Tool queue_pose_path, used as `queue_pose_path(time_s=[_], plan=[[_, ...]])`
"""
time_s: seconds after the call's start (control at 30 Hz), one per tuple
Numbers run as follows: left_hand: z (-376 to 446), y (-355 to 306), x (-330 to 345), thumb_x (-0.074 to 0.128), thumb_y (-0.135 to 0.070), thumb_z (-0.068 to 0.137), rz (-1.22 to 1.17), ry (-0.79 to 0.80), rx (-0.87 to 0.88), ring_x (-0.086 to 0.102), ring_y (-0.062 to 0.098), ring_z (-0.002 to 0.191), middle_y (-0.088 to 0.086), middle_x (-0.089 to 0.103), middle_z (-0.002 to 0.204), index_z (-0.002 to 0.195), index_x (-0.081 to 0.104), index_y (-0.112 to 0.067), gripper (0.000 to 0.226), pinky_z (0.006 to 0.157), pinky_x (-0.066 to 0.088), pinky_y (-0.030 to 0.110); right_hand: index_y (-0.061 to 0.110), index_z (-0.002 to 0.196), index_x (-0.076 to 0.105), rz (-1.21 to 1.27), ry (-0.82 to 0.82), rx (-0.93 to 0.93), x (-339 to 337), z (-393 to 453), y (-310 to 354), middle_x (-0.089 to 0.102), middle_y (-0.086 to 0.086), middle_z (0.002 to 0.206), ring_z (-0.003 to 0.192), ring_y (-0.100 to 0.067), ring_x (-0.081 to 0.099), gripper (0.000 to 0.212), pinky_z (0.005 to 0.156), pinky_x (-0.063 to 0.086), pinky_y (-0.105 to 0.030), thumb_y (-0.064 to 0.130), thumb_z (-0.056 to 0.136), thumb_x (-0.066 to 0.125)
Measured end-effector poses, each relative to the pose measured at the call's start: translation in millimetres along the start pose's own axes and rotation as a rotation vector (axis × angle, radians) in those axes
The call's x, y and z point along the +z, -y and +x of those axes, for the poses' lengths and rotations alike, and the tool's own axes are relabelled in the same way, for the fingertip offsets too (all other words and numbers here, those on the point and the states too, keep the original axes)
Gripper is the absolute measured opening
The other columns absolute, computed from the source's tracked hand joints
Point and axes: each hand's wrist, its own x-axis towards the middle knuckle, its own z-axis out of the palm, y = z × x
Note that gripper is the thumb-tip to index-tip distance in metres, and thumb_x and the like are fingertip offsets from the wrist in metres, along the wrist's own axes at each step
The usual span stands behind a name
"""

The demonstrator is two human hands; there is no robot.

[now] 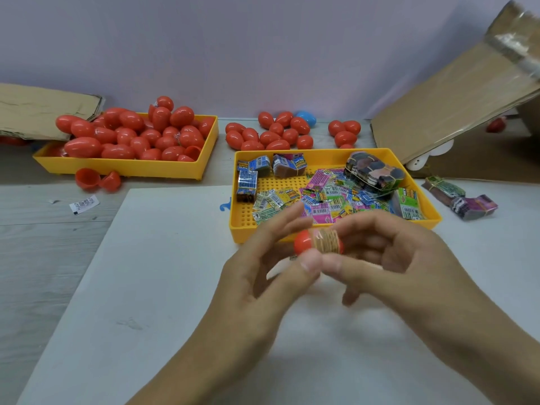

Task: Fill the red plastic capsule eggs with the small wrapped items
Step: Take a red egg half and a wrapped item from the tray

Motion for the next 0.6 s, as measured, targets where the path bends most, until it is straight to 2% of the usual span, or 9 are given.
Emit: queue_pose_path(time_s=[0.07, 0.13, 0.2, 0.3, 0.37, 0.47, 0.53, 0.6], plan=[[1, -2, 2, 0.065, -0.043, 0.080, -0.038, -0.045, -0.052, 0.071, 0.024, 0.082, 0.009, 0.073, 0.101, 0.113, 0.074, -0.026, 0.038, 0.069, 0.059, 0.035, 0.030, 0.099, 0.069, -0.195, -0.073, -0.161, 2, -2, -3, 0.073, 0.003, 0.092, 0.087, -0.014, 0.069, 0.038, 0.060, 0.056, -0.027, 0.020, 0.065, 0.083], [2, -1, 2, 0.070, -0.040, 0.076, -0.011, -0.114, -0.035, 0.070, 0.026, 0.068, 0.010, 0.074, 0.086, 0.102, 0.077, -0.023, 0.032, 0.062, 0.059, 0.030, 0.033, 0.104, 0.068, -0.213, -0.037, -0.197, 3, -4, -2, 0.071, 0.004, 0.098, 0.096, -0.015, 0.067, 0.043, 0.063, 0.056, -0.025, 0.018, 0.066, 0.082], [4, -2, 1, 0.075, -0.030, 0.074, 0.042, -0.151, 0.056, 0.073, 0.021, 0.077, 0.006, 0.076, 0.091, 0.104, 0.076, -0.024, 0.031, 0.068, 0.058, 0.024, 0.034, 0.108, 0.068, -0.146, 0.013, -0.125, 1, -3, 0, 0.071, 0.002, 0.101, 0.099, -0.015, 0.067, 0.045, 0.063, 0.058, -0.029, 0.018, 0.068, 0.080], [5, -1, -2, 0.082, -0.009, 0.071, 0.079, -0.132, 0.188, 0.071, 0.019, 0.093, 0.001, 0.073, 0.103, 0.113, 0.071, -0.025, 0.046, 0.079, 0.056, 0.023, 0.026, 0.102, 0.074, 0.049, 0.062, 0.063, -1, 1, 5, 0.072, -0.006, 0.093, 0.082, -0.018, 0.070, 0.032, 0.051, 0.055, -0.030, 0.035, 0.071, 0.076], [5, 1, -3, 0.081, 0.001, 0.072, 0.137, -0.095, 0.251, 0.068, 0.022, 0.098, 0.001, 0.068, 0.106, 0.121, 0.065, -0.024, 0.057, 0.085, 0.055, 0.026, 0.017, 0.092, 0.076, 0.066, 0.130, 0.105, -1, 1, 6, 0.073, -0.010, 0.083, 0.072, -0.021, 0.070, 0.029, 0.045, 0.051, -0.029, 0.041, 0.077, 0.072], [4, 0, -3, 0.081, -0.001, 0.072, 0.149, -0.070, 0.287, 0.067, 0.024, 0.103, 0.000, 0.061, 0.114, 0.134, 0.054, -0.031, 0.073, 0.089, 0.054, 0.026, 0.016, 0.093, 0.077, 0.045, 0.088, -0.004, 3, -1, 7, 0.074, -0.012, 0.080, 0.070, -0.021, 0.071, 0.023, 0.046, 0.053, -0.028, 0.029, 0.075, 0.075], [5, 0, -5, 0.080, -0.008, 0.071, 0.128, -0.097, 0.267, 0.068, 0.026, 0.103, 0.000, 0.059, 0.119, 0.137, 0.050, -0.033, 0.077, 0.090, 0.054, 0.027, 0.023, 0.099, 0.076, -0.109, -0.049, -0.155, 3, -3, 6, 0.076, -0.006, 0.088, 0.077, -0.019, 0.072, 0.033, 0.051, 0.056, -0.029, 0.023, 0.067, 0.085], [7, 1, -6, 0.079, -0.012, 0.071, 0.097, -0.147, 0.218, 0.069, 0.027, 0.100, 0.000, 0.061, 0.118, 0.133, 0.053, -0.034, 0.071, 0.087, 0.054, 0.026, 0.030, 0.105, 0.073, -0.253, -0.175, -0.287, 3, -7, 11, 0.074, -0.001, 0.096, 0.086, -0.018, 0.071, 0.045, 0.058, 0.058, -0.028, 0.026, 0.064, 0.090]])
